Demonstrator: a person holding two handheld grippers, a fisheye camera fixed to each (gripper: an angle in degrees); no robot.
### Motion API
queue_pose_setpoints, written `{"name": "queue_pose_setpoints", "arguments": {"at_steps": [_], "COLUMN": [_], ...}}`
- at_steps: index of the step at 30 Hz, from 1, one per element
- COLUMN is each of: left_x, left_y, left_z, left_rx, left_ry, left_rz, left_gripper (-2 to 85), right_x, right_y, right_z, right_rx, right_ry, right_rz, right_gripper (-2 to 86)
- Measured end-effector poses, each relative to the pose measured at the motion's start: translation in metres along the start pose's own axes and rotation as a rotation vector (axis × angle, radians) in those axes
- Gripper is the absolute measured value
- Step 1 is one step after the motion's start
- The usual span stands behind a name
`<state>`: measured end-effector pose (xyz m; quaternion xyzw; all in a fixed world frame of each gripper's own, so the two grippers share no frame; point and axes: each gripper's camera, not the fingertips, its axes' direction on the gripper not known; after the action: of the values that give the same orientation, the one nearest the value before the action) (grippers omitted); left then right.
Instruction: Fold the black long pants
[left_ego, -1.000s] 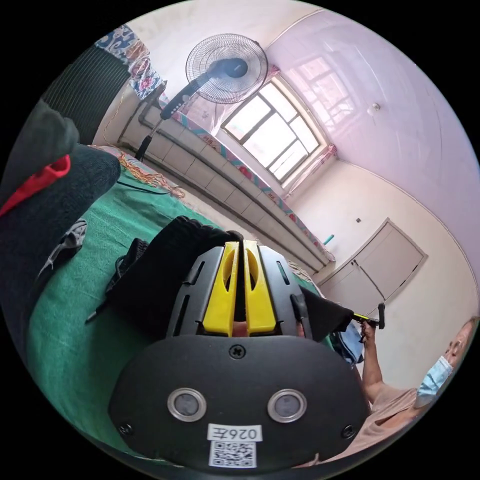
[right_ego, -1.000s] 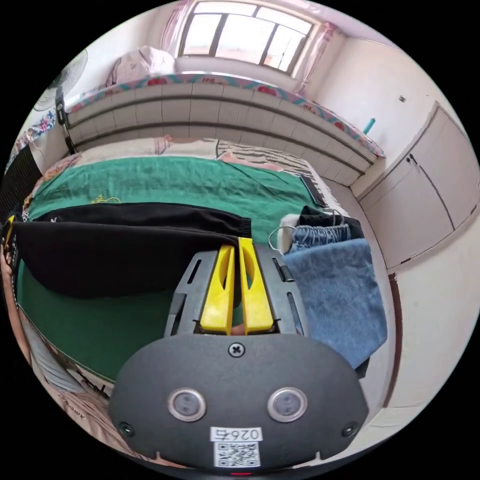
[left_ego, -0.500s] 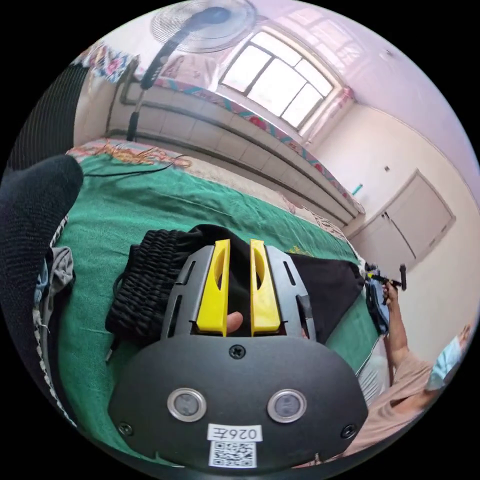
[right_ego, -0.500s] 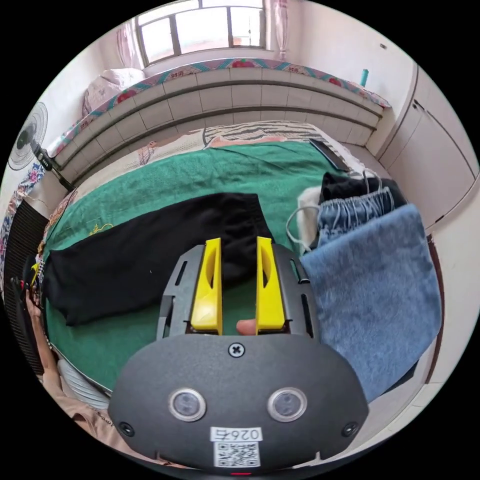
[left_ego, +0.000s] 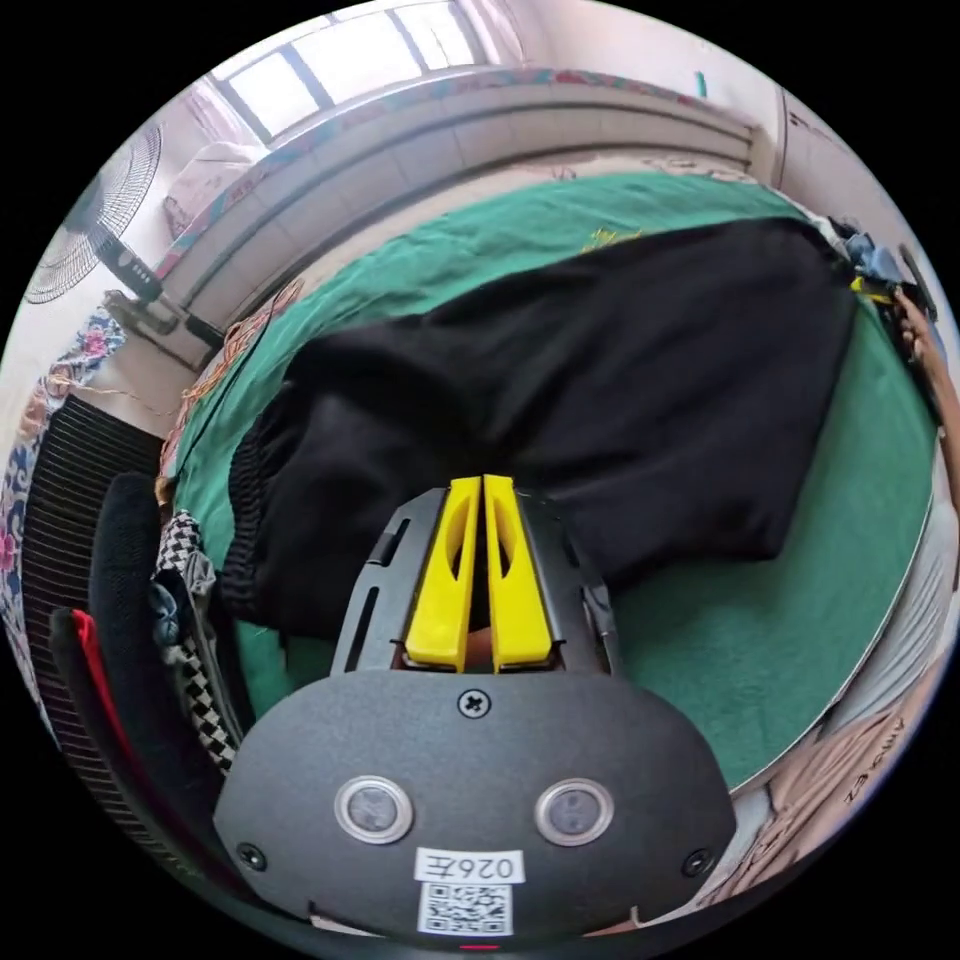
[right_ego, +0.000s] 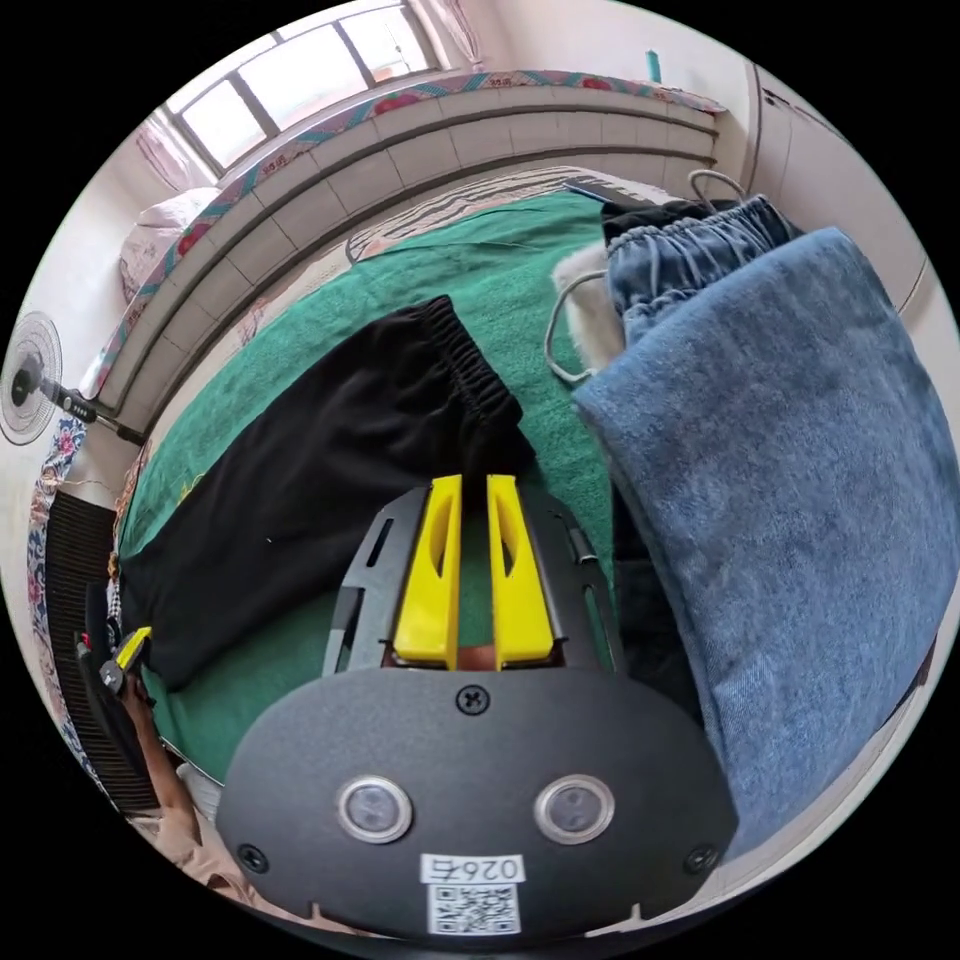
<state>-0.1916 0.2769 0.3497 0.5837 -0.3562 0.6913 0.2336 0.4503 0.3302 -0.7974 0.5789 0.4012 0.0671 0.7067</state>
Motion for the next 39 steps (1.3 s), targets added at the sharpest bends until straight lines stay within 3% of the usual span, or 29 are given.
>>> {"name": "queue_pose_setpoints", "arguments": {"at_steps": [5,9,11,15,20,23,25,30,32,36,39], "left_x": [-0.059,-0.119,-0.136,-0.166,-0.200,-0.219,-0.231,-0.267,-0.273,-0.285,-0.298], "left_y": [0.054,0.120,0.141,0.178,0.192,0.192,0.203,0.250,0.255,0.258,0.252], "left_z": [-0.043,-0.052,-0.049,-0.034,0.008,0.038,0.041,0.037,0.038,0.049,0.072], "left_rx": [0.170,0.324,0.350,0.390,0.373,0.279,0.226,0.368,0.396,0.347,0.238], "left_ry": [0.037,0.141,0.156,0.206,0.338,0.363,0.299,0.461,0.492,0.475,0.493], "left_rz": [-0.247,-0.485,-0.548,-0.643,-0.686,-0.671,-0.655,-0.783,-0.779,-0.805,-0.771], "left_gripper": [-0.6,0.5,3.7,14.6,21.3,18.5,11.7,4.6,7.2,23.2,22.4], "right_x": [0.098,0.083,0.029,-0.089,-0.244,-0.295,-0.304,-0.292,-0.316,-0.360,-0.375], "right_y": [0.068,0.136,0.182,0.281,0.472,0.546,0.566,0.544,0.525,0.512,0.512], "right_z": [-0.026,-0.046,-0.038,0.000,0.117,0.210,0.249,0.287,0.321,0.411,0.504], "right_rx": [0.215,0.360,0.346,0.273,0.173,0.052,-0.013,0.131,0.115,0.001,-0.137], "right_ry": [0.099,-0.112,-0.266,-0.388,-0.474,-0.434,-0.451,-0.481,-0.465,-0.364,-0.232], "right_rz": [0.058,-0.146,-0.383,-0.764,-1.182,-1.268,-1.274,-1.111,-1.123,-1.148,-1.147], "right_gripper": [3.5,2.7,2.5,1.7,1.7,3.3,3.3,2.9,4.7,9.3,10.4]}}
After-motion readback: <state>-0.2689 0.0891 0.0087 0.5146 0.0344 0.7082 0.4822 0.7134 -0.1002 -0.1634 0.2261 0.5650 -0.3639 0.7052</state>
